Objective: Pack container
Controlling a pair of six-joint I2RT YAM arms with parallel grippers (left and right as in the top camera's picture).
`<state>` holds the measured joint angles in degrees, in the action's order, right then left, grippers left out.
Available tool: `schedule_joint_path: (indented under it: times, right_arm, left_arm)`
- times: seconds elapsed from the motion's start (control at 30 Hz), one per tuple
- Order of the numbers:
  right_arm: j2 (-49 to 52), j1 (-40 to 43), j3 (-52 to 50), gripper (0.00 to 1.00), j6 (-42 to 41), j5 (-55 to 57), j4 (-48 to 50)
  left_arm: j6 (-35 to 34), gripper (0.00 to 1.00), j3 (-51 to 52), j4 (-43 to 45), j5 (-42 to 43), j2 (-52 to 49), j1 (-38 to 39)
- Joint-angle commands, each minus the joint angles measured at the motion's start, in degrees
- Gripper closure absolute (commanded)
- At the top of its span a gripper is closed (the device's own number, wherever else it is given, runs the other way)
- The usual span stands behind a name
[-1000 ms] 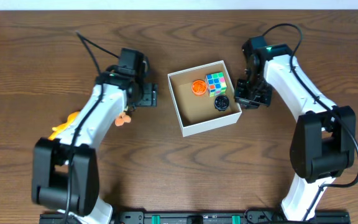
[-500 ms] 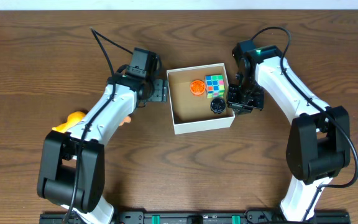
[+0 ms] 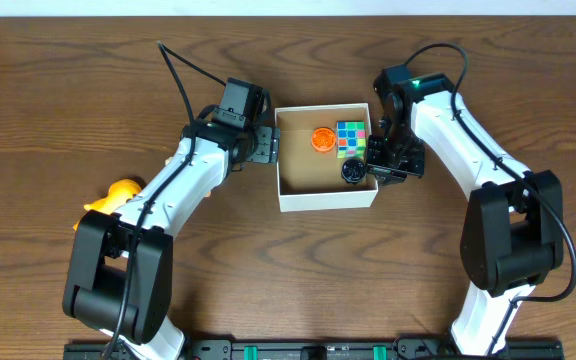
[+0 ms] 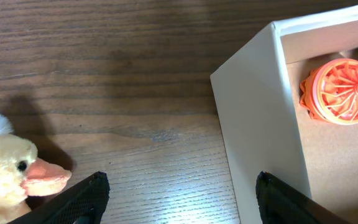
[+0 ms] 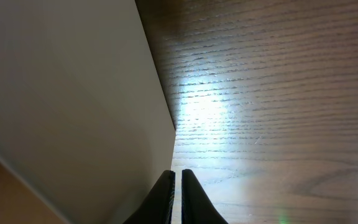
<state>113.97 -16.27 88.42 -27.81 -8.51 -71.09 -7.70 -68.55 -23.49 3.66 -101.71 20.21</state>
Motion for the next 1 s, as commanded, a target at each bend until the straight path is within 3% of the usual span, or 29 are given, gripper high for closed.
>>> schedule_joint_path:
  times: [0.0,0.27,0.43,0.53,0.7,0.87,0.93,0.97]
  right_arm:
    - [0.28,-0.61,-0.22,0.92,0.68,-0.7,0.2]
    - [0.28,0.44,-0.22,0.91,0.68,3.8,1.4]
    - [0.13,4.0,0.13,0.91,0.68,8.61,3.82]
    - [-0.39,6.73,0.68,0.88,1.38,10.1,4.11]
    - [-4.74,9.53,0.87,0.64,7.15,12.02,5.84]
    - [-13.53,9.55,0.87,0.58,7.15,16.06,7.43]
    - [-17.11,9.49,0.87,0.51,7.13,16.04,7.98]
    - [-18.97,9.49,0.87,0.48,7.13,16.04,8.09]
  left_arm:
    - [-0.07,0.22,-1.14,0.24,-0.59,0.57,0.44]
    - [0.15,0.21,-1.51,-4.28,-9.42,8.35,-2.93]
    - [0.13,0.21,-1.6,-10.4,-10.38,17.16,-7.85]
    - [0.11,0.12,-1.6,-14.38,-10.36,23.02,-11.87]
    - [0.72,0.12,-1.6,-20.26,-10.12,27.54,-17.0]
    - [10.95,0.08,-1.6,-23.02,-4.44,24.81,-18.95]
    - [13.97,0.0,-1.6,-22.75,-4.42,22.75,-19.52]
    - [15.04,0.02,-1.6,-22.51,-4.11,21.46,-19.93]
